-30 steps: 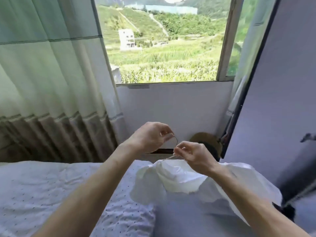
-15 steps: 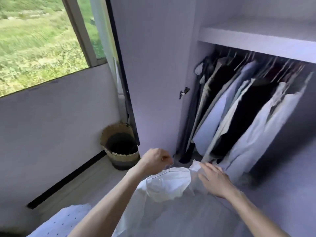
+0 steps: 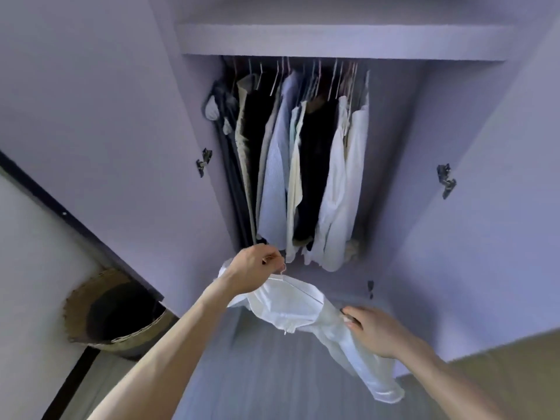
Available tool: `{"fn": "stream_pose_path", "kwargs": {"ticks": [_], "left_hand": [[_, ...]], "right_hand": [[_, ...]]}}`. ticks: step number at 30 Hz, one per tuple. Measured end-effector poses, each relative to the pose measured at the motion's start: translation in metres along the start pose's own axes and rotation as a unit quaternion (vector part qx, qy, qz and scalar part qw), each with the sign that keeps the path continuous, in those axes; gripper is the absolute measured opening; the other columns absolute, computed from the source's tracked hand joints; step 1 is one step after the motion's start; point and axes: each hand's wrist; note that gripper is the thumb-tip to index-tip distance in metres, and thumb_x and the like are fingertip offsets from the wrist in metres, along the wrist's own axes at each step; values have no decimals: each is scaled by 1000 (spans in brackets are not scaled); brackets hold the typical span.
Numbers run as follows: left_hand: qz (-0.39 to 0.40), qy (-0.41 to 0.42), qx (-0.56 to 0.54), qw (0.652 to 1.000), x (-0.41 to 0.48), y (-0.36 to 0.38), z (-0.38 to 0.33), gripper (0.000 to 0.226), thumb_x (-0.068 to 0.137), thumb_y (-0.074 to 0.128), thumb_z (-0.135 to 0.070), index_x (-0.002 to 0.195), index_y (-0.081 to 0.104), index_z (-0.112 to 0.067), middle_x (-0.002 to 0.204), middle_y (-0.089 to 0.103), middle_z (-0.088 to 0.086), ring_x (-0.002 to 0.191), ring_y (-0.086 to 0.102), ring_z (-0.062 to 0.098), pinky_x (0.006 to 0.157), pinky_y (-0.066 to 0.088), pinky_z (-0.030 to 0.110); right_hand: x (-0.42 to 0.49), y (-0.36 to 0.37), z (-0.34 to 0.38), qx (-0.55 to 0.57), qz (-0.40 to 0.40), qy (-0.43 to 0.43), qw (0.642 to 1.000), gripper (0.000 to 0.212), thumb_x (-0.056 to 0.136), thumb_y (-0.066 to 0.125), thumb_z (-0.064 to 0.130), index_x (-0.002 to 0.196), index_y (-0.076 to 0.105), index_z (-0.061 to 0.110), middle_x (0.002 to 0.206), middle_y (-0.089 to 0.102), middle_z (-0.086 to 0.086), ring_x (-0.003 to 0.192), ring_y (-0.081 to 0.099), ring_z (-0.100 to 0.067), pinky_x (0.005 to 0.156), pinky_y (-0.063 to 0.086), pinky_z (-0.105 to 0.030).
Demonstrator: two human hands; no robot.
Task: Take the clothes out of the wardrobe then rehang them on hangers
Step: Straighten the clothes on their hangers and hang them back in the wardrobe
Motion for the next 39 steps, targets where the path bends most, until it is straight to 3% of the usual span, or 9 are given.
{"fn": "stream_pose_path", "kwargs": {"ticks": [3, 6, 9, 15, 18, 22, 28, 34, 39], "left_hand": [[-4, 26, 1, 1000, 18, 7, -9, 17, 98, 56, -29, 89, 70, -24, 91, 68, -17, 85, 61, -10, 73, 45, 7], [12, 56, -11, 998, 36, 16, -22, 15, 100, 56, -27, 92, 68, -21, 91, 65, -19, 82, 58, -13, 62, 41, 2], [41, 68, 10, 997, 53, 23, -34, 11, 100, 55, -33, 96, 65, -30, 98, 63, -20, 88, 56, -4, 73, 39, 10], [42, 57, 49, 996, 72, 46, -45, 21, 101, 52, -28, 119, 59, -34, 74, 58, -18, 53, 54, -3, 50, 37, 8], [101, 60, 69, 991, 74, 55, -47, 40, 101, 51, -33, 141, 47, -36, 105, 65, -7, 84, 61, 8, 68, 40, 9], [134, 75, 106, 982, 83, 56, -46, 51, 102, 50, -34, 149, 36, -43, 160, 31, -5, 143, 36, 18, 117, 27, 35], [40, 110, 215, 969, 114, 13, -68, 63, 101, 49, -34, 157, 20, -41, 167, 8, 1, 154, 5, 22, 123, 6, 53], [-115, 165, 253, 946, 171, -70, -118, 74, 98, 55, -35, 157, 10, -45, 167, -10, 0, 153, -11, 23, 121, 0, 60], [-255, 189, 307, 897, 213, -145, -167, 82, 95, 58, -38, 157, 4, -44, 167, -11, 1, 153, -7, 27, 118, 5, 64]], "right_hand": [[-10, -2, 6, 62, 69, 15, 996, 21, 102, 41, 36, 112, 50, 20, 88, 57, -2, 86, 56, -27, 73, 42, -37], [-19, -8, 14, 158, 140, 32, 977, 58, 95, 47, 37, 150, 30, 32, 75, 55, 10, 69, 55, -16, 70, 46, -35], [-26, -12, 17, 284, 191, 34, 939, 54, 91, 55, 22, 143, 42, 29, 76, 55, 7, 61, 57, -11, 71, 52, -34], [-40, -6, 2, 559, 194, 91, 801, 44, 91, 68, 6, 132, 56, 18, 91, 57, -1, 78, 59, -13, 69, 53, -25], [-40, 4, -6, 632, 159, 142, 745, 54, 87, 72, 2, 136, 53, 14, 102, 56, -5, 86, 60, -17, 72, 54, -28], [-32, 9, -12, 692, 80, 172, 697, 37, 85, 73, -2, 116, 63, 14, 84, 67, 0, 81, 67, -18, 75, 56, -32], [2, -41, -20, 702, -22, 174, 690, 39, 85, 72, -2, 121, 59, 1, 94, 64, -10, 83, 68, -23, 77, 59, -36], [65, -142, -52, 690, -146, 150, 692, 22, 83, 73, -4, 99, 60, 7, 68, 69, 0, 60, 66, -12, 54, 53, -24], [119, -238, -78, 657, -212, 116, 714, 58, 83, 74, -2, 135, 48, -2, 83, 63, -9, 56, 61, -11, 51, 50, -22]]}}
Point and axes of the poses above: each hand's wrist, its own x-axis towards the middle knuckle, its own y-axis out of the palm, z = x × y
